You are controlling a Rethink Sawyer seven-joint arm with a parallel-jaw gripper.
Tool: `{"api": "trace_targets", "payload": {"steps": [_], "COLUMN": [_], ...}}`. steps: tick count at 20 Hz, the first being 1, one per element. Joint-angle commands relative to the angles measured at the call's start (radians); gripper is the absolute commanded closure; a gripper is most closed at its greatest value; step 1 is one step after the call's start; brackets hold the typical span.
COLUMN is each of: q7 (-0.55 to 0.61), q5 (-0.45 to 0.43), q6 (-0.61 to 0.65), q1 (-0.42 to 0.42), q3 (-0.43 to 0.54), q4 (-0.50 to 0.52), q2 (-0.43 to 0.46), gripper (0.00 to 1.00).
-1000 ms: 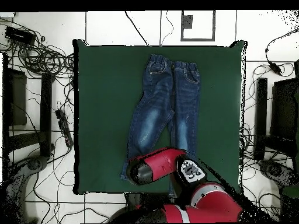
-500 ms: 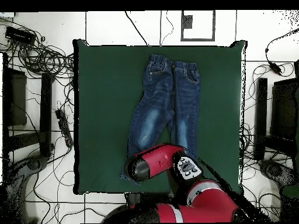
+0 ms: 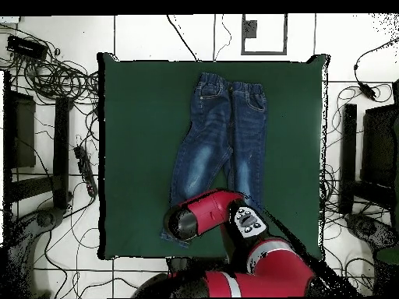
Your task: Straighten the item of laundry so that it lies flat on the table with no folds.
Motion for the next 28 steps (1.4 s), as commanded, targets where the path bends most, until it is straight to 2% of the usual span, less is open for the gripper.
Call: {"api": "trace_targets", "payload": {"steps": [1,28], "q7": [-0.073,-0.146], "q5": [-0.058,-0.049], "q6": [0.086,0.222], "q1": [-0.012,-0.096], "q3": [0.017,0.064], "q4": [-0.087,0.170], "q2": [0.264,0.051], "gripper": [1.00,1.00]}}
